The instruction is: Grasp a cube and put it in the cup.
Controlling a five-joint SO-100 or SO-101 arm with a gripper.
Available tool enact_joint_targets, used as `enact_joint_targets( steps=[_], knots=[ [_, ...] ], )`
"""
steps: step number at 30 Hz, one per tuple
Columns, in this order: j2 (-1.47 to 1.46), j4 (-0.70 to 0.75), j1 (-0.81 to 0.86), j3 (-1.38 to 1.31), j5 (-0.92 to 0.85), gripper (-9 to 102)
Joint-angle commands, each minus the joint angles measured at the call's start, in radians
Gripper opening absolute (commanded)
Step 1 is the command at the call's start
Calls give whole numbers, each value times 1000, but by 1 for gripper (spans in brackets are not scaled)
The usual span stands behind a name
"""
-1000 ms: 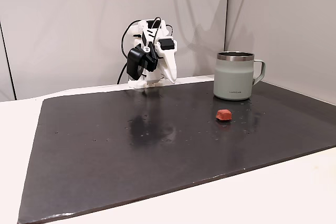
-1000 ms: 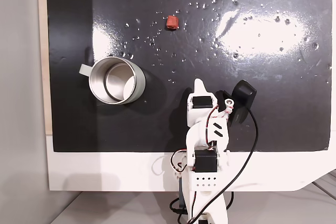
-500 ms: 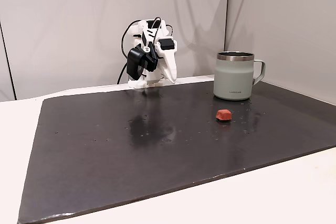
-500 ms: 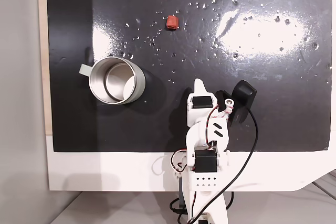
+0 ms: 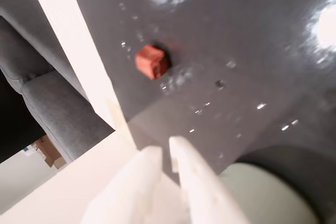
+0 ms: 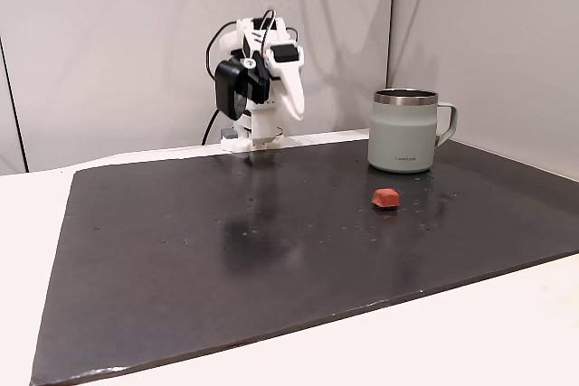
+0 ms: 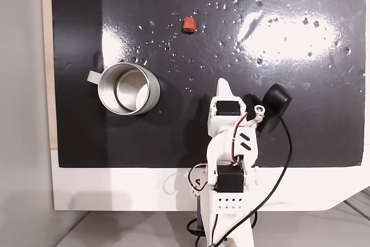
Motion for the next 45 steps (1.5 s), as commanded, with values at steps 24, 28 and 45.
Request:
enact_joint_targets(
  steps=[24, 28, 45],
  knots=[
    [-1163, 428, -130, -1407, 44, 0],
    [-1270, 489, -150, -1526, 64, 0],
    [-1675, 747, -218, -2005, 126, 0]
  ],
)
